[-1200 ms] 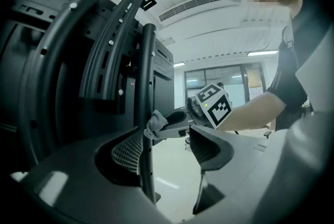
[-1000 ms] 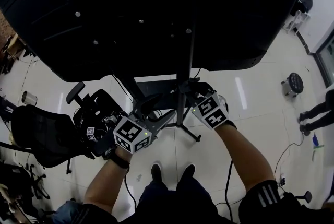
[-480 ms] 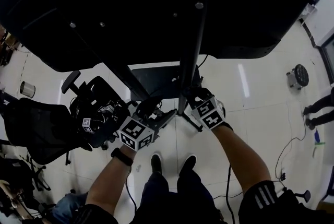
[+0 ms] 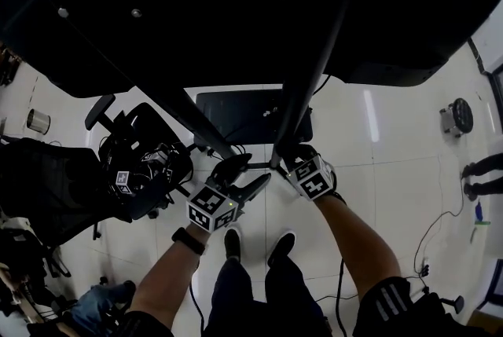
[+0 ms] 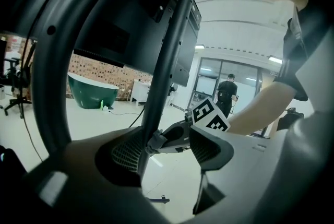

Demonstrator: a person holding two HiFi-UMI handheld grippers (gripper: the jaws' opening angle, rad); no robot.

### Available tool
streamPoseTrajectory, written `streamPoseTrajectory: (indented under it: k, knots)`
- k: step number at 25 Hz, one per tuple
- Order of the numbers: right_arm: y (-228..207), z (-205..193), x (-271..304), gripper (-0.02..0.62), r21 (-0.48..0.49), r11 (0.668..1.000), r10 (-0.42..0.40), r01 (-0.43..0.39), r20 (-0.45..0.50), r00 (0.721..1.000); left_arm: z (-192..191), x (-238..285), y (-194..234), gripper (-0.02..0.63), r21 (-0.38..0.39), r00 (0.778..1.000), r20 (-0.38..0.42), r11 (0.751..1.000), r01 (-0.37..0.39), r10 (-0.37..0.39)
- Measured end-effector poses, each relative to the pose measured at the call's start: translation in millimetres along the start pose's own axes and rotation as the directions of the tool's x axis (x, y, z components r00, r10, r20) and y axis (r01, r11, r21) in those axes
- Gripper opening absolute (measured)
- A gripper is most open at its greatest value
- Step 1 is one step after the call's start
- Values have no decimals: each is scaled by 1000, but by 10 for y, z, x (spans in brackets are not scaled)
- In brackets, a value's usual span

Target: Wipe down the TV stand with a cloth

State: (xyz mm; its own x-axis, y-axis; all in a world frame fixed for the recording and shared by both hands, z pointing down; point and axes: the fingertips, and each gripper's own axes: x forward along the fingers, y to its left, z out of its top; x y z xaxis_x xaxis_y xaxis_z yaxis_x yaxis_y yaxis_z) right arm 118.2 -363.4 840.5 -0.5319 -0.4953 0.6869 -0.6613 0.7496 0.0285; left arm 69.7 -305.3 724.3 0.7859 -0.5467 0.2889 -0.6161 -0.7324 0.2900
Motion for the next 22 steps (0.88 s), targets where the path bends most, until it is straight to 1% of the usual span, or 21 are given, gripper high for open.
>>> streamPoseTrajectory:
  k: [5,8,14,16,18,20,22]
  knots:
    - [18,-378,394,32,54,998,21,-18,-50,999,-280,137,122,304,-18,1000,-23,1000,1,-2]
    - [44,-626,576,32,44,999,31,-26,-102,994,-467,192,201,305,-41,999,-39,999,-8,6]
    - [50,-985,817,34,93,995,41,-25,-179,983,-735,223,324,307,-66,998,-68,998,-20,15]
    - [69,-986,822,34,110,994,46,-27,-168,985,-756,216,326,307,-63,997,-70,998,-15,10]
    - [109,-929,748,34,128,991,50,-33,-131,990,-729,200,298,307,-53,998,-68,999,-6,3]
    - [152,-832,619,34,161,987,34,-20,-82,996,-652,134,265,307,-40,998,-61,999,-3,1]
    - [200,-643,458,34,200,980,11,-8,-14,1000,-525,16,225,307,-37,999,-42,999,-7,5]
